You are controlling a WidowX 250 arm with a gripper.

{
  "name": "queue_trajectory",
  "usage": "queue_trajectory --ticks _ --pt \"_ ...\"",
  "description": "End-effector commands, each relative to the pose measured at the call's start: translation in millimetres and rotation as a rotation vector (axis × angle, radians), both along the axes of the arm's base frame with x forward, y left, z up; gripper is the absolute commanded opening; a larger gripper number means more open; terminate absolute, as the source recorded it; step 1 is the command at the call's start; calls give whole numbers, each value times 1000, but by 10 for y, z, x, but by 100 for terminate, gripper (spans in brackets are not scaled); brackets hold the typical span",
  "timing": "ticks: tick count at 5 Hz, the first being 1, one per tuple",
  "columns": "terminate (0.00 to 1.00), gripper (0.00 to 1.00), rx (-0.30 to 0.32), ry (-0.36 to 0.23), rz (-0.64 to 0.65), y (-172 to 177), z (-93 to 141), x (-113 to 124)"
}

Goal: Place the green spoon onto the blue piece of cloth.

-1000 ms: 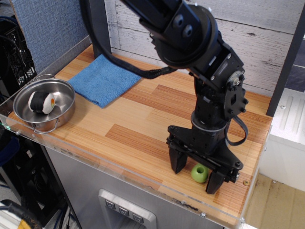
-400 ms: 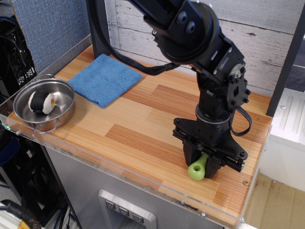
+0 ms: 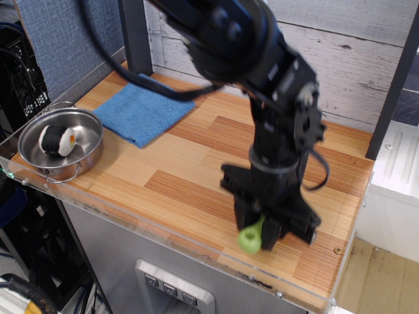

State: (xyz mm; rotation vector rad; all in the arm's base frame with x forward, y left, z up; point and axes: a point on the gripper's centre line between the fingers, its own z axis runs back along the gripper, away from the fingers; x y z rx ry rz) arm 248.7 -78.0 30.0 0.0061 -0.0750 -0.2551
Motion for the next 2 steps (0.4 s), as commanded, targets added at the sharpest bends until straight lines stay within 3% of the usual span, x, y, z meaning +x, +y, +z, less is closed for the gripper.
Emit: queue_trajectory --ticks 1,2 --pt "0 0 -17 -246 -63 412 1067 2" --pt "0 0 -34 -228 12 927 1541 275"
